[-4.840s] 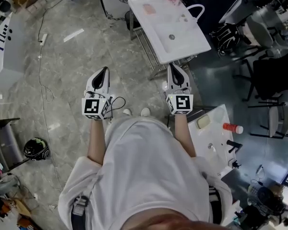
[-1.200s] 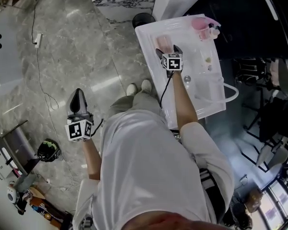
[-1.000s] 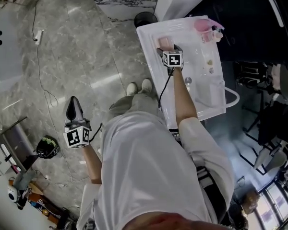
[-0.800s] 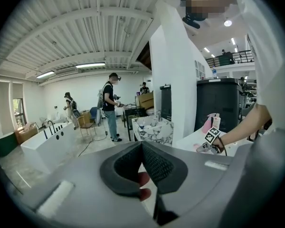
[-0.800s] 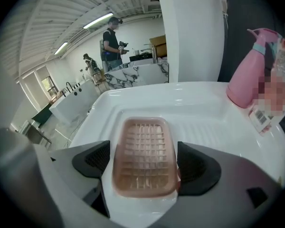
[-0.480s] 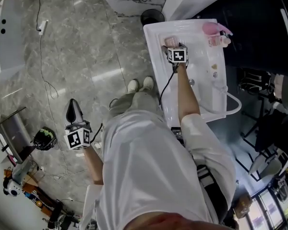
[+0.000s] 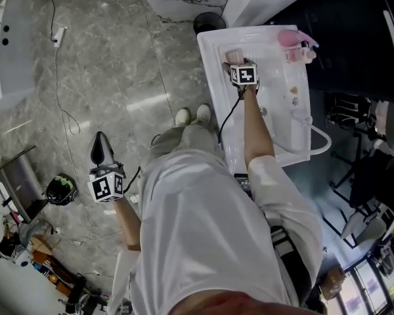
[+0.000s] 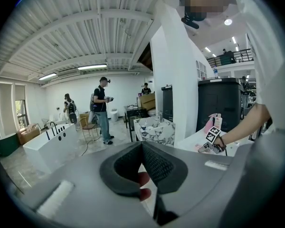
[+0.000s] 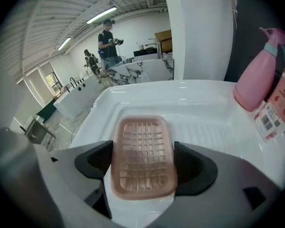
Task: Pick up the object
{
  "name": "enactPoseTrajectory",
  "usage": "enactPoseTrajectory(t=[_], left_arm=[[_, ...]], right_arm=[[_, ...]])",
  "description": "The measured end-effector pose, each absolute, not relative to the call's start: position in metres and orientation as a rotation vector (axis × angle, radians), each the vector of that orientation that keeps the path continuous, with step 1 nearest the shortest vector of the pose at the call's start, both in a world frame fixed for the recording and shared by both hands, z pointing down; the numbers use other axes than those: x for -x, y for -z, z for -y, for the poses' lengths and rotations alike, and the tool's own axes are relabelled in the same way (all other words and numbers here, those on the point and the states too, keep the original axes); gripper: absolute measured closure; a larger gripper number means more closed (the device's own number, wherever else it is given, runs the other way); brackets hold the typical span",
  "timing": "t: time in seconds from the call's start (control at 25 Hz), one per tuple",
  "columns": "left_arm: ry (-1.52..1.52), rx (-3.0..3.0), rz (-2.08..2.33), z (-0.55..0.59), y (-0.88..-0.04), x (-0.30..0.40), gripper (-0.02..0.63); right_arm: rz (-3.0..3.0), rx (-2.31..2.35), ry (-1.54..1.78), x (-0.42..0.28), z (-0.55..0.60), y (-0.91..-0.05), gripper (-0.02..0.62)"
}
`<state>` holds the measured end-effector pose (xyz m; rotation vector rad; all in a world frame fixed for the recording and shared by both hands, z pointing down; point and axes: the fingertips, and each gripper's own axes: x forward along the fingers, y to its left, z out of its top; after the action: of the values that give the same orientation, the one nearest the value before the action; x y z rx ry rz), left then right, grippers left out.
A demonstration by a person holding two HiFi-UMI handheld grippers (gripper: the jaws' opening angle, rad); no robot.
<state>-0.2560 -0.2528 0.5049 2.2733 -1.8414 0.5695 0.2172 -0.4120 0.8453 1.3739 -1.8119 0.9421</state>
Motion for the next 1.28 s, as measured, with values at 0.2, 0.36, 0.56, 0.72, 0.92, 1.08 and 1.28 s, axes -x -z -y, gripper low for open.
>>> enactPoseTrajectory(t=[0.2, 0.36, 0.56, 0.72, 0.92, 1.08, 1.28], left_arm=[[-0.558, -2.301, 1.825, 0.255, -0.503, 0.256, 0.609], [-0.537, -2.344, 1.791, 0.261, -0.504, 0.251, 0.609], [-0.499, -2.414, 1.727, 0.270, -0.503, 0.238, 0.609], [-0.461, -2.469, 1.673, 0.277, -0.502, 0.228, 0.609], [-0.414, -2.546, 1.590, 0.281, -0.501, 0.213, 0.609], [-0.393, -2.614, 1.525, 0.288, -0.500, 0.197, 0.609], [-0.359, -2.692, 1.440, 0.296, -0.496, 0.172, 0.609]], right_arm=[[1.862, -1.399, -0.955, -0.209, 0.405, -0.829, 0.192], [1.943, -1.400, -0.970, -0.194, 0.399, -0.817, 0.192], [2.032, -1.427, -0.880, -0.176, 0.393, -0.769, 0.192], [2.111, -1.447, -0.836, -0.158, 0.383, -0.734, 0.192], [2.175, -1.482, -0.783, -0.141, 0.365, -0.698, 0.193], [2.236, -1.525, -0.734, -0.132, 0.352, -0.665, 0.192], [2.315, -1.588, -0.649, -0.123, 0.334, -0.616, 0.192]])
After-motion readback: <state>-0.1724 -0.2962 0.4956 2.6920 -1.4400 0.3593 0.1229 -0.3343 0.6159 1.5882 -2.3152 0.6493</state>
